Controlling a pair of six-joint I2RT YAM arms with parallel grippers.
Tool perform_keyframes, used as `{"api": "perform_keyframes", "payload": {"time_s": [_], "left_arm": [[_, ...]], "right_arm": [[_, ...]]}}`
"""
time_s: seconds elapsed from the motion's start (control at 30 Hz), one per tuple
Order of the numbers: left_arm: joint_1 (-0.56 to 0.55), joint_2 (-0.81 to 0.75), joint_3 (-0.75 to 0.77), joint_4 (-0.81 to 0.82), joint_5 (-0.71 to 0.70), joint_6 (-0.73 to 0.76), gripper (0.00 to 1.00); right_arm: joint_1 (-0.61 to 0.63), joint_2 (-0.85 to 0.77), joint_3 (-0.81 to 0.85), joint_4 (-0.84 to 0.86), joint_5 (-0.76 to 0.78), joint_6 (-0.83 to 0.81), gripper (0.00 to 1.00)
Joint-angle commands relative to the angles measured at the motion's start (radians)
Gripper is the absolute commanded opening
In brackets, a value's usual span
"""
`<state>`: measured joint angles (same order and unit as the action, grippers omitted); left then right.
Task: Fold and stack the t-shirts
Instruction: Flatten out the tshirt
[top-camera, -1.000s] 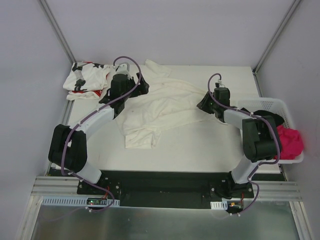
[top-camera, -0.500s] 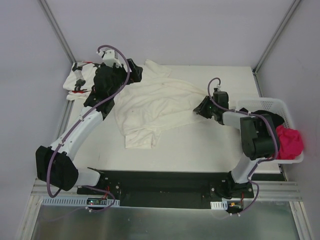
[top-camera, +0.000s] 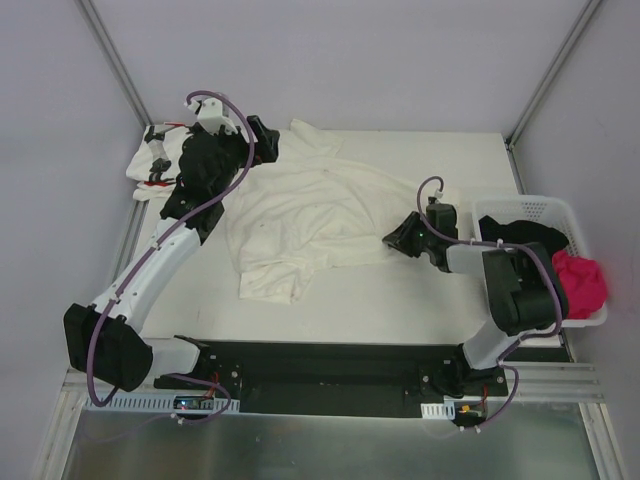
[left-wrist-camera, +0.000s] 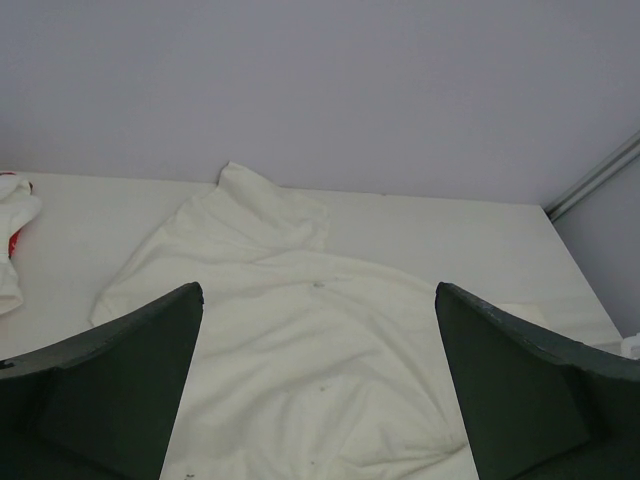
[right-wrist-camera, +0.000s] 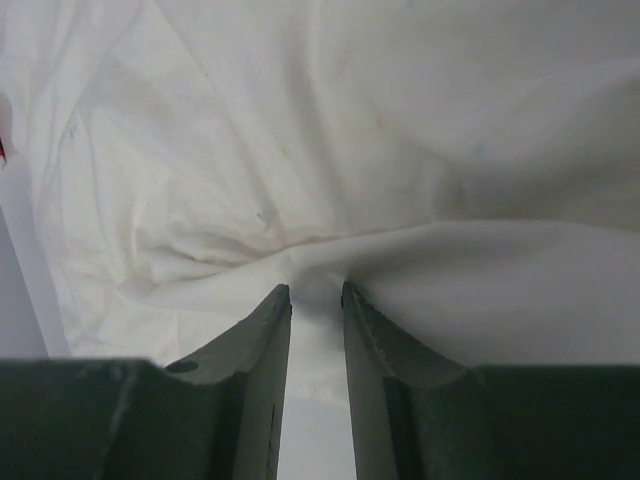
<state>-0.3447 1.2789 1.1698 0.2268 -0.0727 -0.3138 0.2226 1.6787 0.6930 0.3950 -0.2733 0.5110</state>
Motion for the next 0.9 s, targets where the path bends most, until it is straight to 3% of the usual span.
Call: {"api": "perform_keyframes", "payload": {"time_s": [0.0,0.3,0.5,0.73,0.87], "left_arm": [[0.01,-0.029,0.034,0.022,-0.024,0.033,0.99],[0.012,-0.032,0.011,0.039,-0.009,0.024,0.99],[0.012,-0.021,-0.007,0.062,0.02,0.004,0.99],[0.013,0.071,-0.025,0.091,0.095,-0.016,0.99],[0.013,0.083,-0.059,0.085,0.12,-0.036,0.99]], "right_arm": [[0.044,-0.14,-0.12,-0.109,0.009,0.032,0.3],[0.11,-0.517,-0.305,-0.353,0.049,0.052,0.31],[0.104,-0.665,-0.176,-0.484,0.18,-0.034,0.38],[0.055,-0.415,0.141,-0.444,0.256,-0.192,0.36],[-0.003,-0.13,0.31,-0.41,0.203,-0.236,0.34]]}}
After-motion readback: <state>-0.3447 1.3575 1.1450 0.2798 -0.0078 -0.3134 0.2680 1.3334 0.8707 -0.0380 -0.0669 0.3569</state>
